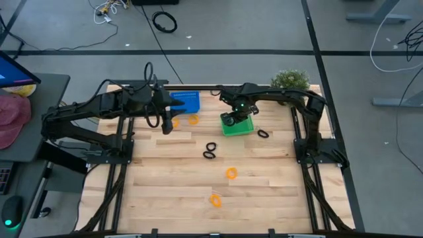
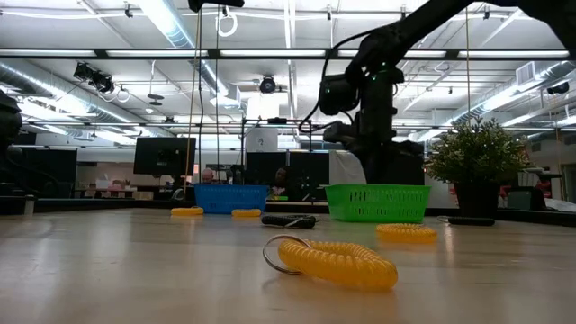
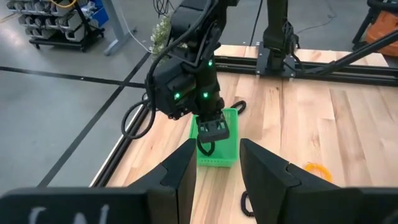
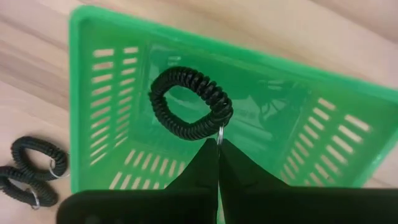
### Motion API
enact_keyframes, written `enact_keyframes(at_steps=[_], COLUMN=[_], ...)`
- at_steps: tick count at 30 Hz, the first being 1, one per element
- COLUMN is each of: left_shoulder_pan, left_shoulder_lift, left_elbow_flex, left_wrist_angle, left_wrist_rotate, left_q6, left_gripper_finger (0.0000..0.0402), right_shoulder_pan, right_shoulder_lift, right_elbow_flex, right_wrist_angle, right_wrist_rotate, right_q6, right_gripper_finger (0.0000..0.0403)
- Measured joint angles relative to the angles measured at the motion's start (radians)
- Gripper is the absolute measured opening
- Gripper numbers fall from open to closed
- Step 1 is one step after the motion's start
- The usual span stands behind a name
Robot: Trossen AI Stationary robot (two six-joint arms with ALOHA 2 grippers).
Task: Sort spring keychains
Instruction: Put the black spring keychain into the green bin
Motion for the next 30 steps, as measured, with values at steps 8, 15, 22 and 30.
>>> enact_keyframes(at_steps=[8,15,22,30], left_shoulder_pan=[0.000,0.000,0.000,0.000], left_shoulder_lift=[0.000,0.000,0.000,0.000], left_elbow_flex=[0.000,0.000,0.000,0.000], left_wrist_angle=[-0.009,-0.014,-0.021,-0.020], left_wrist_rotate=[0.005,0.005,0.005,0.005], left_q6=[0.000,0.000,0.002,0.004], left_gripper_finger=[0.0126,0.0126,0.0126,0.0126], right_shoulder_pan=[0.005,0.006,0.020,0.031], right_shoulder_lift=[0.044,0.044,0.038,-0.008], right_elbow_flex=[0.000,0.000,0.000,0.000], right_wrist_angle=[0.030,0.079,0.059,0.025], right_wrist_rotate=[-0.007,-0.001,-0.011,-0.034], right_q6=[0.013,-0.002,-0.036,-0.057], right_gripper_finger=[0.0000,0.0009,0.0085,0.0173])
